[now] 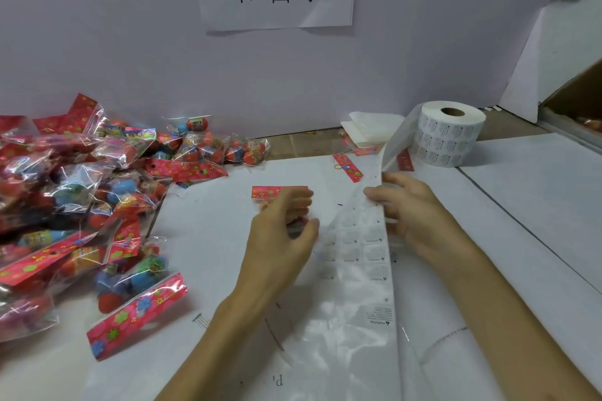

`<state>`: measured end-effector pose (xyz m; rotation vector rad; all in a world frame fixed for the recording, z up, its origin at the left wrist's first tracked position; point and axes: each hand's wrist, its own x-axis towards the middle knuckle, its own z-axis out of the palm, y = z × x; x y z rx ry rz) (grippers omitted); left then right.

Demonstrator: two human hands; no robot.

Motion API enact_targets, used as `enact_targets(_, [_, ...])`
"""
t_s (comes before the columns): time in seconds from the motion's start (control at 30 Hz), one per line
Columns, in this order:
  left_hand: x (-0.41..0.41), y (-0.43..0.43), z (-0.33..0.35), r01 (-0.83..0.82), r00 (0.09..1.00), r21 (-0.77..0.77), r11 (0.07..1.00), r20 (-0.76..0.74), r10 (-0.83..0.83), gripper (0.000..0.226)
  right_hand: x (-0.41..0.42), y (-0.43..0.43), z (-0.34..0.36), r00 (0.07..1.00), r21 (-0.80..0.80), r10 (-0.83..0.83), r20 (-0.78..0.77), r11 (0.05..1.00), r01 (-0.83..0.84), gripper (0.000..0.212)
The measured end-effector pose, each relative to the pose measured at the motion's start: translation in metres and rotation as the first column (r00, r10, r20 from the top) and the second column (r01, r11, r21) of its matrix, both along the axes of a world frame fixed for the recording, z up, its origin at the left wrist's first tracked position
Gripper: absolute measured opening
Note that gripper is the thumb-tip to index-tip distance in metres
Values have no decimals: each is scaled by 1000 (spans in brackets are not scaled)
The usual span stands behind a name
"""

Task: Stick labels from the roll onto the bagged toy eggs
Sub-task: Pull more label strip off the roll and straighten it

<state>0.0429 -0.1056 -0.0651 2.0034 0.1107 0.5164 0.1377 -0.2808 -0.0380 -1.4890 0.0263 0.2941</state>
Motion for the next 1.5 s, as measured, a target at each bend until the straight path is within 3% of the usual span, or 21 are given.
enact_targets(0.1, [0,2,3,-1,1000,-94,996,11,2,31,1,-1,2,998,77,20,68,997,-25,30])
enact_targets(0.23, [0,1,9,20,997,-274,961,-62,-39,35,3,-7,7,995,221,-31,96,975,9,31])
enact_targets(0.4, [-3,0,17,138,893,-573,808,-280,-351,75,4,-11,8,992,280,-77,99,959,47,36])
enact_targets(0.53, [-3,-1,15,191,870,-566,802,-281,-405,75,0,-6,7,972,243,-163,171,963,119,39])
enact_targets(0.6, [-3,0,14,171,891,-554,814,-266,-368,74,-4,-3,6,898,41,-255,359,965,257,46])
enact_targets(0.67, [-2,2,13,156,911,-551,820,-240,-334,73,-10,-2,7,765,-132,-217,606,921,366,47])
enact_targets(0.77, [-1,1,11,152,931,-567,810,-193,-310,70,-20,-3,14,551,-236,23,834,917,320,18])
enact_targets(0.87, [-1,1,11,134,949,-591,795,-156,-276,66,-28,1,18,437,-399,293,851,900,175,8])
enact_targets(0.97, [0,5,11,105,969,-646,756,-103,-223,60,-29,4,14,468,-568,470,749,818,88,20])
enact_targets(1.03, [0,7,13,104,975,-697,709,-70,-211,58,-27,5,11,500,-613,502,706,786,76,27])
enact_targets(1.23, [0,8,14,168,950,-781,602,-36,-311,83,-24,7,7,520,-538,426,741,840,79,33])
enact_targets(1.5, [-7,7,16,150,802,-920,363,-101,-589,48,-26,9,3,591,-488,361,721,870,64,32])
